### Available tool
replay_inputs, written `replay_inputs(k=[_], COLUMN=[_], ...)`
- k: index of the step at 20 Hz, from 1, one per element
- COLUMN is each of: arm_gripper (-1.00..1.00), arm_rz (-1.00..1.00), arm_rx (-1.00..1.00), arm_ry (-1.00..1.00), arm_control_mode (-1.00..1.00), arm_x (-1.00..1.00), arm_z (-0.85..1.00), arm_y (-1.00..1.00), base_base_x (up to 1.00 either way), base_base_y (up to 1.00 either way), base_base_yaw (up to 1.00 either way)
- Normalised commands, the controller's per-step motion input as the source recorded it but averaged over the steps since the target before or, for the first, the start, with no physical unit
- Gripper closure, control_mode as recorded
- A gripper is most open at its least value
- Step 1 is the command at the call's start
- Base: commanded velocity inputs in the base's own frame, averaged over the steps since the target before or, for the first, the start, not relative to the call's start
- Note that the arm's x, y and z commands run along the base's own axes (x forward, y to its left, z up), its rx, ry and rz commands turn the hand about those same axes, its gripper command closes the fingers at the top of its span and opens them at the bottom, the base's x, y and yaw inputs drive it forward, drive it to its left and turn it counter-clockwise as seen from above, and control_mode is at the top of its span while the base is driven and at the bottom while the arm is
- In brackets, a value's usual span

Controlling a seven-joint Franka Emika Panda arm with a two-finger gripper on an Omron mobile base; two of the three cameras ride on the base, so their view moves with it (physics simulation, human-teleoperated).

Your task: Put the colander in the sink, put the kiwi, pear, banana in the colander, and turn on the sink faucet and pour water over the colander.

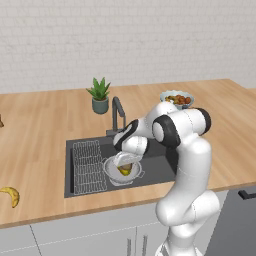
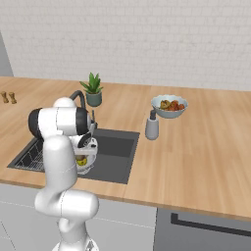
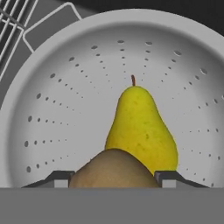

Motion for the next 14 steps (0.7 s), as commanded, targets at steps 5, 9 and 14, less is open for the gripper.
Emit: replay_inputs(k=[5,9,14], arm_gripper=[1.0,-1.0,-1.0], arm_rz=[0.0,0.0,-0.05], arm_rx=[0.0,0.0,0.0], arm_ry=[0.0,0.0,0.0], arm_control_mode=[-1.0,-1.0,-1.0], arm_x=[0.0,0.0,-0.09], arm_z=[-0.12,-0.01,0.19], arm_y=[0.01,0.0,0.0], base_base_x=[0.0,0.0,0.0], base_base_y=[0.0,0.0,0.0], base_base_yaw=[0.0,0.0,0.0])
